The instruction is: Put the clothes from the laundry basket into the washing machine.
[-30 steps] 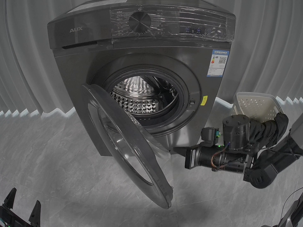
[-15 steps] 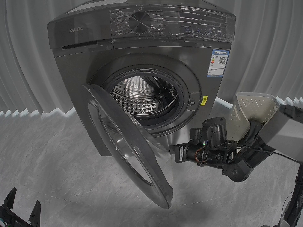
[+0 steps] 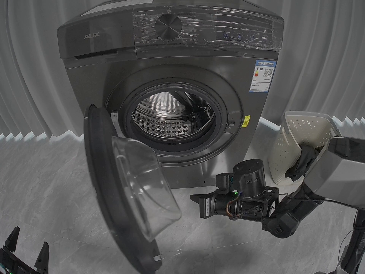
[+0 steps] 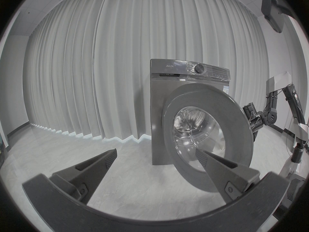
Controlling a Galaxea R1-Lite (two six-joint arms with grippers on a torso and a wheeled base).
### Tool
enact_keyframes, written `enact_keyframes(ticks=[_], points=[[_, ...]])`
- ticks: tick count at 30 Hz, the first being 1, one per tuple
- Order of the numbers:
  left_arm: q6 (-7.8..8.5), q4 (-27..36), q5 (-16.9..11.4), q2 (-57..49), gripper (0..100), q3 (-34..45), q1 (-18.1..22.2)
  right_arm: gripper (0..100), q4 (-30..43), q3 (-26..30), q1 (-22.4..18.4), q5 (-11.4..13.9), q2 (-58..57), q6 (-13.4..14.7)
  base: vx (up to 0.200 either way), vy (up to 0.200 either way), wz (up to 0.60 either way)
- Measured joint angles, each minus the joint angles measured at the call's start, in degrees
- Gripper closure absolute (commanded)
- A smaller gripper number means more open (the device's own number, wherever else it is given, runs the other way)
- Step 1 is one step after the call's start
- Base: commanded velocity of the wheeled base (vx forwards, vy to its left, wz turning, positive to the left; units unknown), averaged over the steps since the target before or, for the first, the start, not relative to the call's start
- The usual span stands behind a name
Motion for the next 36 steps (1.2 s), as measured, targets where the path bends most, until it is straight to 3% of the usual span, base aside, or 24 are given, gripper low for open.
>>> enact_keyframes(ticks=[6, 15, 18, 21, 36], points=[[-0.01, 0.0, -0.1, 0.0, 0, 0.0, 0.0, 100, -2.0, -0.2, 0.4, 0.4, 0.4, 0.3, 0.0, 0.0, 0.0], [-0.01, 0.0, -0.1, 0.0, 0, 0.0, 0.0, 100, -1.2, -5.1, 1.0, 0.5, 1.0, -0.1, 0.0, 0.0, 0.0], [-0.01, 0.0, -0.1, 0.0, 0, 0.0, 0.0, 100, -0.9, -6.8, 1.9, 1.5, 1.6, -0.3, -0.2, 0.0, 0.0], [-0.01, 0.0, -0.1, 0.0, 0, 0.0, 0.0, 100, 0.4, -9.2, 2.7, 2.1, 2.4, -0.3, -0.2, 0.0, 0.0], [0.05, 0.0, 0.0, 0.0, 0, 0.0, 0.0, 100, 2.4, -25.4, 6.4, 2.2, 12.8, 0.2, 0.0, 0.0, 0.0]])
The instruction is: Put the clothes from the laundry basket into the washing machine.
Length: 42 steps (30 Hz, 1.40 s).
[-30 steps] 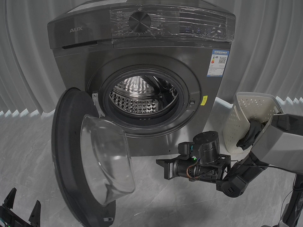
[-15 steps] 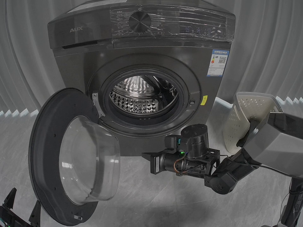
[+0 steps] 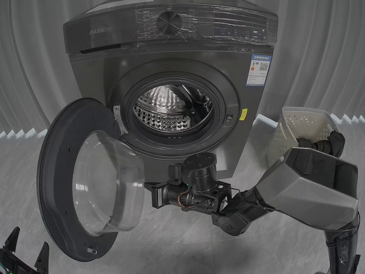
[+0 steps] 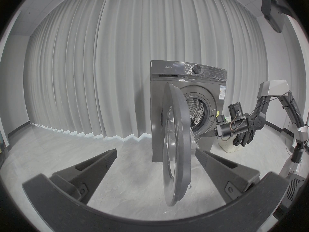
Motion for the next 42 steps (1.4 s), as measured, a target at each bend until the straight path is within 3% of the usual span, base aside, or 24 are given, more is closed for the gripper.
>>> enact_keyframes(ticks=[15, 23, 30, 39, 40, 42], points=[[0.05, 0.0, 0.0, 0.0, 0, 0.0, 0.0, 100, -0.1, -11.2, 3.4, -1.5, 8.7, 2.8, 0.0, 0.0, 0.0], [0.02, 0.0, 0.0, 0.0, 0, 0.0, 0.0, 100, -0.5, -12.9, 3.6, -2.5, 10.2, 3.1, 0.0, 0.0, 0.0], [0.02, 0.0, 0.0, 0.0, 0, 0.0, 0.0, 100, -0.5, -7.5, 2.2, -5.1, 6.0, 2.8, 0.0, 0.0, 0.0], [0.0, 0.0, 0.0, 0.0, 0, 0.0, 0.0, 100, -0.3, 9.5, -3.0, -7.7, -7.6, -1.4, 0.0, 0.0, 0.0], [0.0, 0.0, 0.0, 0.0, 0, 0.0, 0.0, 0, -0.3, 11.8, -3.8, -7.8, -9.5, -2.1, 0.0, 0.0, 0.0], [0.0, 0.0, 0.0, 0.0, 0, 0.0, 0.0, 0, -0.4, 16.4, -5.5, -8.0, -13.3, -3.3, 0.0, 0.0, 0.0]])
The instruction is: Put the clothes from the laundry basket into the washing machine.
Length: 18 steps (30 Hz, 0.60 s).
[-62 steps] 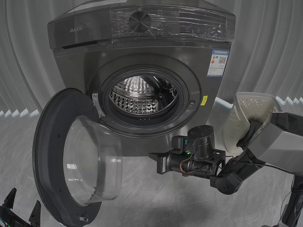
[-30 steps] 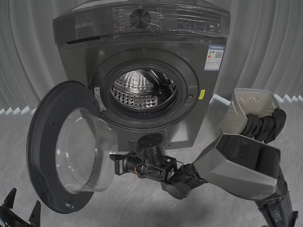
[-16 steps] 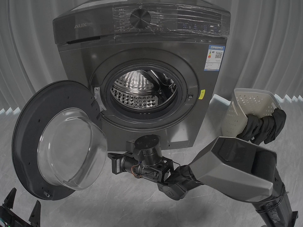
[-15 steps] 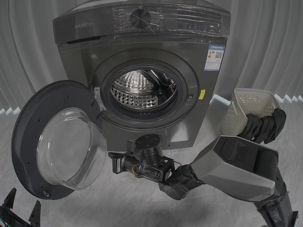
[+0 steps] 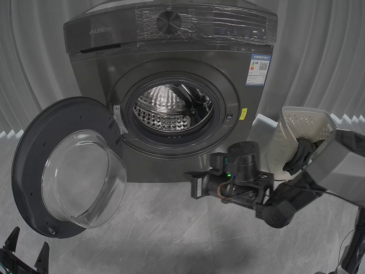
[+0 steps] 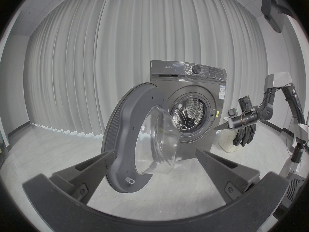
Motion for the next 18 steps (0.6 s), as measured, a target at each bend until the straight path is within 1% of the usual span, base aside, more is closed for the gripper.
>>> enact_keyframes(ticks=[5, 9, 11, 18], points=[[-0.02, 0.0, 0.0, 0.0, 0, 0.0, 0.0, 0, -0.2, 9.4, -2.9, -0.9, -9.1, -2.3, 0.0, 0.0, 0.0], [0.0, 0.0, 0.0, 0.0, 0, 0.0, 0.0, 0, -0.3, 15.8, -5.1, -2.3, -15.9, -6.1, 0.0, 0.0, 0.0], [-0.02, 0.0, -0.1, 0.0, 0, 0.0, 0.0, 0, -0.3, 18.9, -7.0, -2.8, -19.3, -7.6, 0.0, 0.0, 0.0], [-0.02, 0.0, -0.1, 0.0, 0, 0.0, 0.0, 0, -0.1, 27.4, -12.4, -3.5, -31.1, -10.1, 0.0, 0.0, 0.0]])
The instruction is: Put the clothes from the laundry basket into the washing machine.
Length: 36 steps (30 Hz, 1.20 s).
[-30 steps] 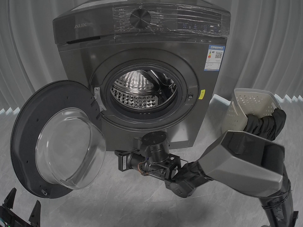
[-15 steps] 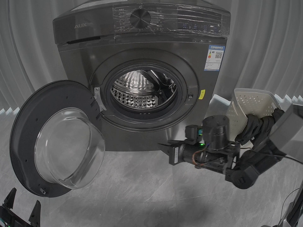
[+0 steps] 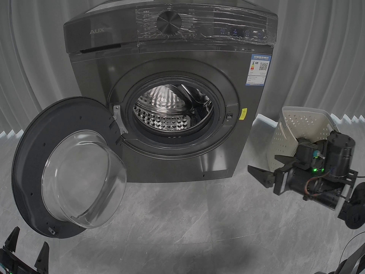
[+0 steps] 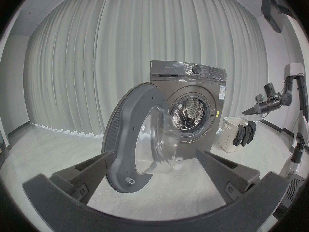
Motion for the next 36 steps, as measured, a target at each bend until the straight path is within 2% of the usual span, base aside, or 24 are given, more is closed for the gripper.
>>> enact_keyframes(ticks=[11, 18, 24, 31, 36], points=[[-0.02, 0.0, 0.0, 0.0, 0, 0.0, 0.0, 0, 0.6, 12.8, -12.8, 0.8, -23.2, -5.4, 0.0, 0.0, 0.0], [-0.02, 0.0, 0.0, 0.0, 0, 0.0, 0.0, 0, 3.4, 20.7, -18.0, 1.5, -40.2, -6.5, 0.0, 0.0, 0.0], [-0.04, 0.0, 0.0, 0.0, 0, 0.0, 0.0, 0, 13.3, 23.8, -21.3, 2.3, -55.7, -7.7, 0.0, 0.0, 0.0], [-0.06, 0.0, 0.0, 0.0, 0, 0.0, 0.0, 0, 32.3, 24.9, -24.6, 3.9, -74.4, -9.0, 0.0, 0.0, 0.0], [-0.06, 0.0, 0.0, 0.0, 0, 0.0, 0.0, 0, 43.9, 25.0, -27.5, 6.4, -83.8, -9.7, 0.0, 0.0, 0.0]])
